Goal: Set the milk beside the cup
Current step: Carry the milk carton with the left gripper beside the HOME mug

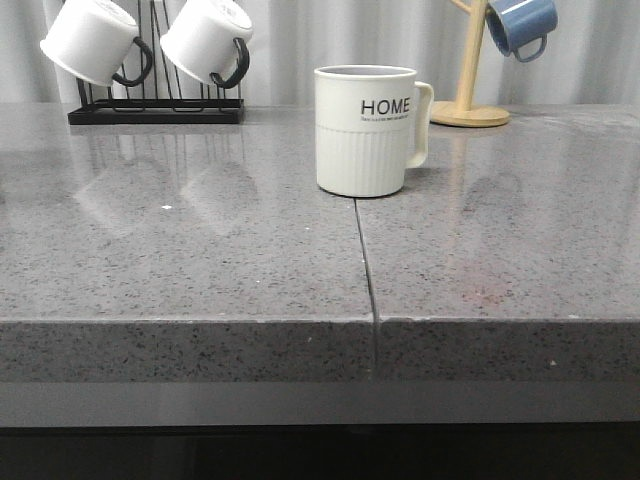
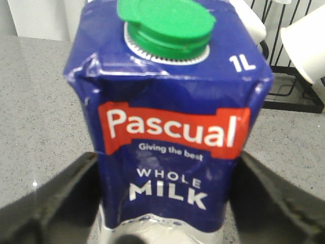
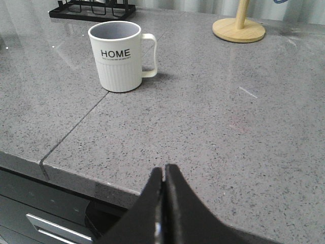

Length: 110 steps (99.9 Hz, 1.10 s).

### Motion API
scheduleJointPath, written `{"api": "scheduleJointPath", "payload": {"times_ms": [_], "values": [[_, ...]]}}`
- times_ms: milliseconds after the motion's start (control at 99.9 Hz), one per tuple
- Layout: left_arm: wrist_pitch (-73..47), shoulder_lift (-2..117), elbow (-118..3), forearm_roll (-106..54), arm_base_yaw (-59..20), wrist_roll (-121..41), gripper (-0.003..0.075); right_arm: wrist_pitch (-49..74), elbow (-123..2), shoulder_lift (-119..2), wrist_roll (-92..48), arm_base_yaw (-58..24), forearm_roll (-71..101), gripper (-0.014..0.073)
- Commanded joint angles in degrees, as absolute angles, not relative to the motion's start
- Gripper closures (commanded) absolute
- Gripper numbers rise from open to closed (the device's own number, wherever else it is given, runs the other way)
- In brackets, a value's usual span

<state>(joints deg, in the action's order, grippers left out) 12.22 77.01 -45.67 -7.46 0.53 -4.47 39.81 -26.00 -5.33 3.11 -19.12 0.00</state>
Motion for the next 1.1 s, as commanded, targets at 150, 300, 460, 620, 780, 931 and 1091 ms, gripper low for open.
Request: {"api": "scheduleJointPath", "payload": {"times_ms": [150,300,460,620,780,931,1091], "values": [[19.89,71.83,-47.58,-7.69,-5.87,-3.82,0.0425,35.64,-27.26,-6.1,2.98,-19.1,-0.44,0.0661],[22.49,70.85,-47.58,-7.69,-13.29,-3.82,0.0425,35.64,-27.26,-6.1,2.98,-19.1,-0.44,0.0661],[23.26,72.21,-47.67,-7.79,-20.65,-3.82,0.0426,35.64,-27.26,-6.1,2.98,-19.1,-0.44,0.0661],[25.42,75.79,-48.47,-9.69,-26.27,-3.82,0.0426,35.64,-27.26,-6.1,2.98,-19.1,-0.44,0.0661],[25.42,80.23,-51.97,-9.78,-30.24,-3.82,0.0426,35.64,-27.26,-6.1,2.98,-19.1,-0.44,0.0661],[25.42,84.09,-55.19,-9.91,-31.96,-3.82,0.0426,35.64,-27.26,-6.1,2.98,-19.1,-0.44,0.0661],[25.73,87.31,-57.35,-9.91,-33.2,-3.82,0.0426,35.64,-27.26,-6.1,2.98,-19.1,-0.44,0.0661]]}}
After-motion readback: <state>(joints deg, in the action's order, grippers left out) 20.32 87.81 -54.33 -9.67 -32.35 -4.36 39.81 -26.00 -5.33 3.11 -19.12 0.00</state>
